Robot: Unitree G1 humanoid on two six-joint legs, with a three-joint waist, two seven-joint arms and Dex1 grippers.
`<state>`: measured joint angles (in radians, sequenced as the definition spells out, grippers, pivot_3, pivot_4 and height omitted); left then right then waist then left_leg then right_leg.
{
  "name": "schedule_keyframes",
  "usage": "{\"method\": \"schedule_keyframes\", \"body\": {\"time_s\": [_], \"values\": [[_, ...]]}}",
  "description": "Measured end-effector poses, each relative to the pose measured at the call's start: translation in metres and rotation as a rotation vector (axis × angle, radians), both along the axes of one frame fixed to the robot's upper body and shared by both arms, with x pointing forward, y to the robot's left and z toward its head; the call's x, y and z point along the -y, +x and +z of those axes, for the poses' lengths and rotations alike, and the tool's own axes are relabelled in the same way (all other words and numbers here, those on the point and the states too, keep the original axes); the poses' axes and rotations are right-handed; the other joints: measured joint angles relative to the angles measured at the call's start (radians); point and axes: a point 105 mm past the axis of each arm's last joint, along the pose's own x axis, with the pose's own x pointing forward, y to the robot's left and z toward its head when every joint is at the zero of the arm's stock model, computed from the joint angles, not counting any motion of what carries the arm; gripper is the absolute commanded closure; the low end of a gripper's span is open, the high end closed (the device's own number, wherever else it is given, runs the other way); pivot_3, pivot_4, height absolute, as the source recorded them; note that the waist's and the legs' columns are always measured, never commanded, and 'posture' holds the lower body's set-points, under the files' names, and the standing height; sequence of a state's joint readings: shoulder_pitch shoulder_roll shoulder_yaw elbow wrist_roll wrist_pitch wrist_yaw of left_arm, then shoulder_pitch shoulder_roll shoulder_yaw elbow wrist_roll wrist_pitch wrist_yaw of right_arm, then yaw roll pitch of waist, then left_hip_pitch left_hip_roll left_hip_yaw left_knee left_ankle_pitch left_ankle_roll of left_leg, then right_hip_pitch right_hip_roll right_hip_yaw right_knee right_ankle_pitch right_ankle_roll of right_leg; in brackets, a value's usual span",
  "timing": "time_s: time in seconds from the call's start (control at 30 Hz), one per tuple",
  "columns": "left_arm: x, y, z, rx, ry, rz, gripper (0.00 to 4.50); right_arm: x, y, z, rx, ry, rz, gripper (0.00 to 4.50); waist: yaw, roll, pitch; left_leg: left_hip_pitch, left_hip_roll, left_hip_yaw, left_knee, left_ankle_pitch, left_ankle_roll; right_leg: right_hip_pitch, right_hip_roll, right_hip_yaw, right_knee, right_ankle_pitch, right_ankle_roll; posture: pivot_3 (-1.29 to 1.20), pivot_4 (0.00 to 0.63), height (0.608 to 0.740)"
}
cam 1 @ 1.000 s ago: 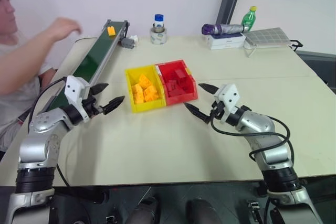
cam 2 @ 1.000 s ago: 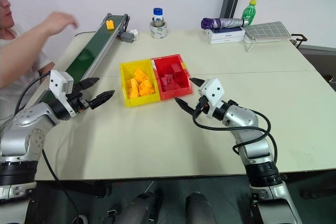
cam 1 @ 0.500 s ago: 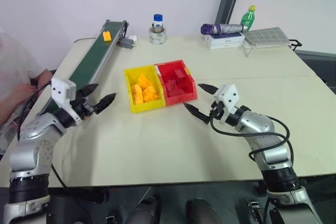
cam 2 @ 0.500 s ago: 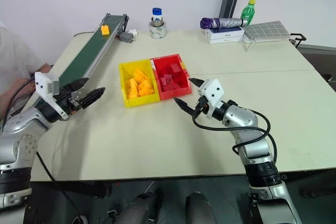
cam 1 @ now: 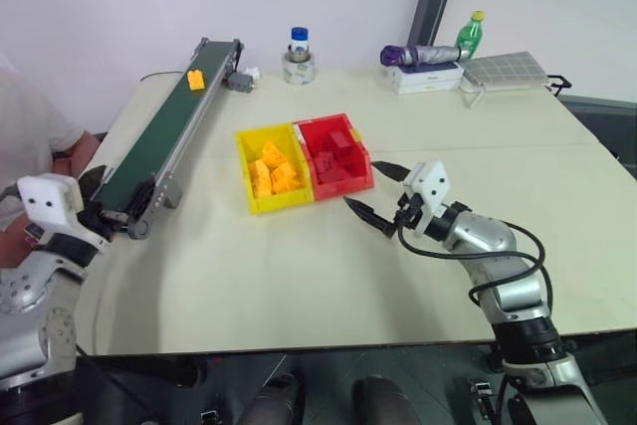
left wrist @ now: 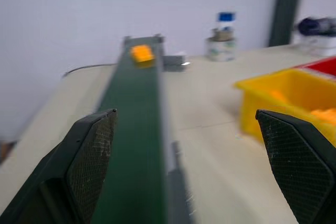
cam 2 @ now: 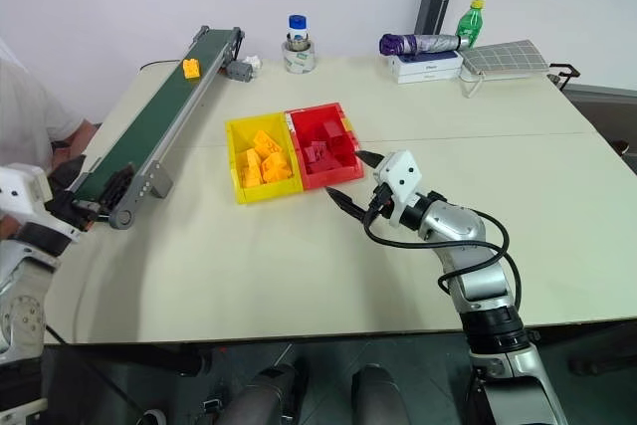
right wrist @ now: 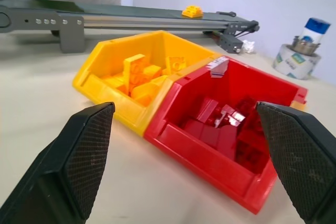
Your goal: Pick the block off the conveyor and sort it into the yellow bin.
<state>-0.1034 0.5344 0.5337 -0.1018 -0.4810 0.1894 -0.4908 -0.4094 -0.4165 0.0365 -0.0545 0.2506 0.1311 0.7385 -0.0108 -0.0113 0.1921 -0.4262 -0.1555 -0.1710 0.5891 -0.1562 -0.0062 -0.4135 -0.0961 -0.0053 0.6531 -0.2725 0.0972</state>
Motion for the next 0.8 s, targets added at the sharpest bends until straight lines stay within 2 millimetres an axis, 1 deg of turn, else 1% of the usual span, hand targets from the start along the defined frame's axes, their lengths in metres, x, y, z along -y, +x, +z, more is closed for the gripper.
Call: {"method": "schedule_keyframes", "body": {"time_s": [0.1,0.23,0.4,0.67,0.8], "values": [[-0.005,-0.001,-0.008,-0.017,-0.015,0.048,0.05,-0.002,0.000,0.001,0.003,0.000,0.009,0.00,0.003,0.000,0.000,0.000,0.000,0.000,0.000,0.000,0.000,0.000,0.000,0.000,0.000,0.000,0.000,0.00,0.150,0.740],[-0.012,-0.001,-0.010,-0.013,-0.039,0.099,0.05,-0.002,0.000,0.001,0.003,-0.001,0.014,0.00,0.001,-0.001,0.000,0.000,0.000,0.000,0.001,0.000,0.000,0.000,0.000,0.000,0.000,0.000,0.000,0.00,0.150,0.740],[-0.021,0.001,-0.010,-0.008,-0.046,0.159,0.05,-0.002,0.000,0.001,0.002,-0.002,0.014,0.00,0.000,-0.001,0.000,0.000,0.001,0.001,0.001,0.000,0.000,0.000,0.001,0.000,0.000,0.000,0.000,0.00,0.150,0.740],[-0.026,0.003,-0.007,0.006,-0.020,0.218,0.05,-0.002,-0.001,0.001,0.001,-0.002,0.013,0.00,0.001,-0.001,0.000,0.000,0.001,0.001,0.001,0.000,0.000,0.000,0.001,0.000,0.000,0.000,0.000,0.00,0.150,0.740],[-0.025,0.004,-0.006,0.012,-0.017,0.221,0.05,-0.002,-0.001,0.001,0.001,-0.003,0.014,0.00,0.000,-0.001,0.000,0.000,0.001,0.001,0.001,0.000,0.000,0.000,0.001,0.000,0.000,0.001,0.001,0.00,0.150,0.740]]}}
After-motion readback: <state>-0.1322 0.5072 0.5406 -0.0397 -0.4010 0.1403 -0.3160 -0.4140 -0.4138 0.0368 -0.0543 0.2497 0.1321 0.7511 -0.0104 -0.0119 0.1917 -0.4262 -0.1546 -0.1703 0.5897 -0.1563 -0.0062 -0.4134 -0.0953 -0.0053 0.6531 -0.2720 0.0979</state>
